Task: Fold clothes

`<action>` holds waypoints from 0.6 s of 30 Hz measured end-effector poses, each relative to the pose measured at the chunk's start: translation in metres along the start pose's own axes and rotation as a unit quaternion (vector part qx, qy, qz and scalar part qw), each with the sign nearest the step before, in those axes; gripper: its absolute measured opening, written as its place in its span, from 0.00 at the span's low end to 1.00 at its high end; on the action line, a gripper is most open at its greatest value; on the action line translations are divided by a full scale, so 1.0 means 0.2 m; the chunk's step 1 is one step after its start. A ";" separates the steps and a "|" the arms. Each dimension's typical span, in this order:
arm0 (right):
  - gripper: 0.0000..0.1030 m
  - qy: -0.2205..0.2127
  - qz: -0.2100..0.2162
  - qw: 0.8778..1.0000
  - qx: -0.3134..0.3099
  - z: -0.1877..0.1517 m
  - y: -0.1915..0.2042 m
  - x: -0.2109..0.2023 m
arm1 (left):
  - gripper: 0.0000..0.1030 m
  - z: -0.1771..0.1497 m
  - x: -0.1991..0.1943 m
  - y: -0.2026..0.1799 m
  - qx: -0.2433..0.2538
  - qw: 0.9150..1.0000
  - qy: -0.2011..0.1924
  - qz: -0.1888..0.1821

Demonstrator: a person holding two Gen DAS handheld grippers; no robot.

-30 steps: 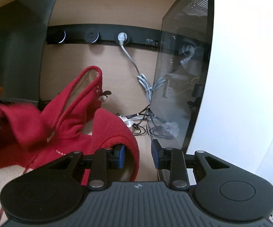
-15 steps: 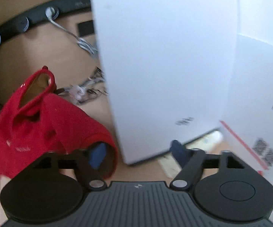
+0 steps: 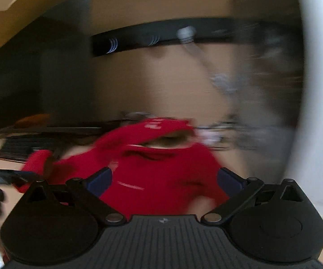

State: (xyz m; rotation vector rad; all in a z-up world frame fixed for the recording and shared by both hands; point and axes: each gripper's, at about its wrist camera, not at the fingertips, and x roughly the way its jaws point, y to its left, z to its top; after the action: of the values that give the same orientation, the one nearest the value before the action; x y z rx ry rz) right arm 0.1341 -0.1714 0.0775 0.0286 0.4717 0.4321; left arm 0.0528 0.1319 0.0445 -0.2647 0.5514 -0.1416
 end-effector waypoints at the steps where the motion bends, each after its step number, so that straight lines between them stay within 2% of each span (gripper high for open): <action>1: 0.98 0.016 0.015 1.000 -0.003 0.02 0.01 0.12 | 0.92 -0.01 0.03 0.00 0.012 0.999 -0.004 0.035; 4: 0.97 0.073 0.038 0.997 0.001 0.04 0.00 0.47 | 0.92 0.00 0.03 0.10 0.017 0.990 -0.017 0.139; 5: 0.97 0.084 0.026 0.996 0.005 0.03 -0.02 0.55 | 0.92 0.01 0.01 0.15 0.013 0.985 -0.021 0.173; 7: 0.96 0.104 -0.017 0.994 0.020 0.03 -0.12 0.70 | 0.92 0.03 -0.05 0.26 0.006 0.970 -0.033 0.241; 9: 0.95 0.122 -0.069 0.989 0.051 0.03 -0.25 0.81 | 0.92 0.05 -0.16 0.40 -0.008 0.950 -0.046 0.310; 10: 0.94 0.131 -0.095 0.985 0.065 0.03 -0.30 0.86 | 0.92 0.06 -0.22 0.46 -0.024 0.941 -0.049 0.333; 12: 0.94 0.145 -0.135 0.977 0.080 0.03 -0.36 0.93 | 0.92 0.06 -0.34 0.54 -0.066 0.932 -0.056 0.352; 14: 0.93 0.135 -0.140 0.978 0.082 0.01 -0.34 0.89 | 0.92 0.06 -0.43 0.55 -0.083 0.932 -0.063 0.347; 15: 0.93 0.118 -0.134 0.981 0.072 0.02 -0.29 0.82 | 0.93 0.07 -0.47 0.53 -0.084 0.938 -0.064 0.330; 16: 0.93 0.101 -0.127 0.985 0.061 0.01 -0.25 0.75 | 0.93 0.07 -0.50 0.50 -0.083 0.947 -0.064 0.303; 18: 0.95 0.068 -0.100 0.992 0.032 -0.02 -0.14 0.58 | 0.94 0.08 -0.52 0.39 -0.080 0.970 -0.063 0.219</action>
State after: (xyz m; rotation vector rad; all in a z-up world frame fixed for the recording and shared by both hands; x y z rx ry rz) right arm 0.2369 -0.1497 0.0208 0.0128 0.6156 0.2227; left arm -0.0213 0.2316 0.0865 -0.2992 0.4829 0.3485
